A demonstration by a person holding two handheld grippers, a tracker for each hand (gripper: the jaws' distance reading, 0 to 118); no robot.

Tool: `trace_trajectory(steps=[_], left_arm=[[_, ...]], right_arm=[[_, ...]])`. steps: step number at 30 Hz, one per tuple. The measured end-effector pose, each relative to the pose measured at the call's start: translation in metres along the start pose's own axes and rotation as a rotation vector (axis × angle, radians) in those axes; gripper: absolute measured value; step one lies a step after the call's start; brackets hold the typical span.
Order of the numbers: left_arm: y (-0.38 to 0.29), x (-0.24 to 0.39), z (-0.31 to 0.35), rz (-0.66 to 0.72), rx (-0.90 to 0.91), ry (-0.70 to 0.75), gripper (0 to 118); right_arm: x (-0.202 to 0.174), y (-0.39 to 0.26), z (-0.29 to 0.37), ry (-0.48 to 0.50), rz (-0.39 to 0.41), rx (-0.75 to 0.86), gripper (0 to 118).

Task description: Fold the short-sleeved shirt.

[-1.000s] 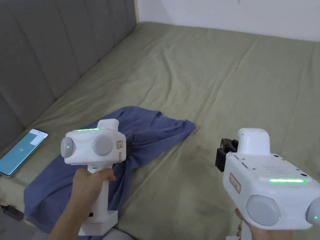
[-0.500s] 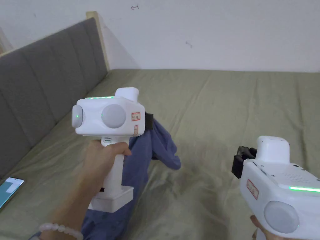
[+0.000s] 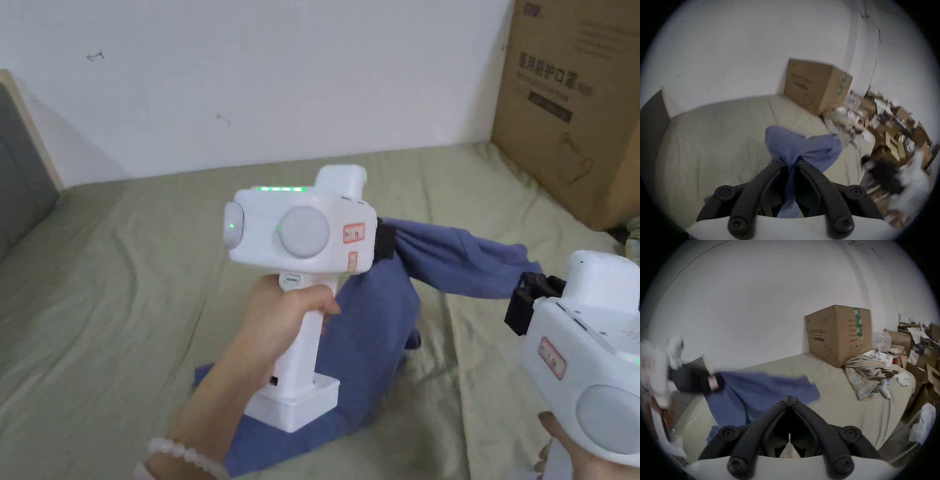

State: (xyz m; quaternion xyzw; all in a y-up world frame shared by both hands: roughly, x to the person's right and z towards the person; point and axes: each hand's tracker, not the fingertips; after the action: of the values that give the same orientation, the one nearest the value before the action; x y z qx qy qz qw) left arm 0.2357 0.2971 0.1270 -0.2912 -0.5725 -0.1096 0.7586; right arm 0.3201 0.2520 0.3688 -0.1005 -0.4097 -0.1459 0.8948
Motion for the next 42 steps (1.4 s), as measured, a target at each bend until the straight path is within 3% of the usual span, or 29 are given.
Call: trace_trajectory(steps=[6,11,13,14,15,16,17,20,22,23,25,26,31,35,36,37,38,39,40,42], left_arm=[[-0.116,0.004,-0.111,0.069,-0.380,0.001,8],[-0.144,0.012,-0.119,0.029,-0.363,0.046,10],[-0.140,0.005,-0.119,0.072,-0.365,0.025,37],[-0.138,0.004,-0.115,0.086,-0.366,0.022,61],[-0.138,0.001,-0.113,0.095,-0.365,0.022,97],[-0.138,-0.002,-0.111,0.105,-0.365,0.015,111],[-0.138,-0.005,-0.106,0.111,-0.364,0.015,112],[-0.134,-0.017,-0.081,0.135,-0.322,0.008,109],[-0.131,-0.030,-0.061,0.152,-0.314,-0.003,99],[-0.131,-0.037,-0.048,0.162,-0.288,-0.006,86],[-0.131,-0.051,-0.023,0.179,-0.239,0.034,24],[-0.133,-0.060,-0.010,0.193,-0.216,0.063,1],[-0.170,-0.101,0.041,0.302,-0.213,0.147,0],[-0.198,-0.130,0.067,0.384,-0.173,0.307,0],[-0.201,-0.139,0.071,0.416,-0.171,0.318,4],[-0.203,-0.149,0.073,0.446,-0.186,0.320,16],[-0.203,-0.155,0.073,0.473,-0.213,0.323,36],[-0.205,-0.161,0.072,0.493,-0.227,0.323,64],[-0.208,-0.164,0.068,0.490,-0.227,0.323,80],[-0.211,-0.164,0.059,0.491,-0.234,0.330,95]], right_arm=[[0.031,-0.015,-0.001,-0.046,-0.032,-0.053,1],[0.031,-0.027,-0.010,-0.051,-0.025,-0.104,1],[0.027,-0.030,-0.013,-0.034,-0.027,-0.117,1],[0.023,-0.031,-0.014,-0.026,-0.025,-0.124,1],[0.020,-0.032,-0.015,-0.021,-0.019,-0.129,1],[0.016,-0.033,-0.016,-0.014,-0.010,-0.135,1],[0.012,-0.033,-0.017,-0.003,0.000,-0.139,1],[-0.001,-0.035,-0.018,0.030,0.029,-0.153,1],[-0.010,-0.036,-0.020,0.047,0.044,-0.167,1],[-0.015,-0.038,-0.020,0.058,0.052,-0.175,1],[-0.025,-0.040,-0.021,0.079,0.073,-0.181,1],[-0.031,-0.041,-0.021,0.086,0.093,-0.186,1],[-0.053,-0.050,-0.019,0.103,0.148,-0.197,1],[-0.061,-0.051,-0.020,0.108,0.159,-0.206,1],[-0.060,-0.051,-0.020,0.111,0.158,-0.207,1],[-0.061,-0.051,-0.020,0.113,0.156,-0.210,1],[-0.062,-0.051,-0.020,0.113,0.157,-0.210,1],[-0.063,-0.052,-0.021,0.114,0.160,-0.211,1],[-0.063,-0.053,-0.021,0.113,0.163,-0.214,1],[-0.064,-0.055,-0.023,0.112,0.166,-0.220,1]])
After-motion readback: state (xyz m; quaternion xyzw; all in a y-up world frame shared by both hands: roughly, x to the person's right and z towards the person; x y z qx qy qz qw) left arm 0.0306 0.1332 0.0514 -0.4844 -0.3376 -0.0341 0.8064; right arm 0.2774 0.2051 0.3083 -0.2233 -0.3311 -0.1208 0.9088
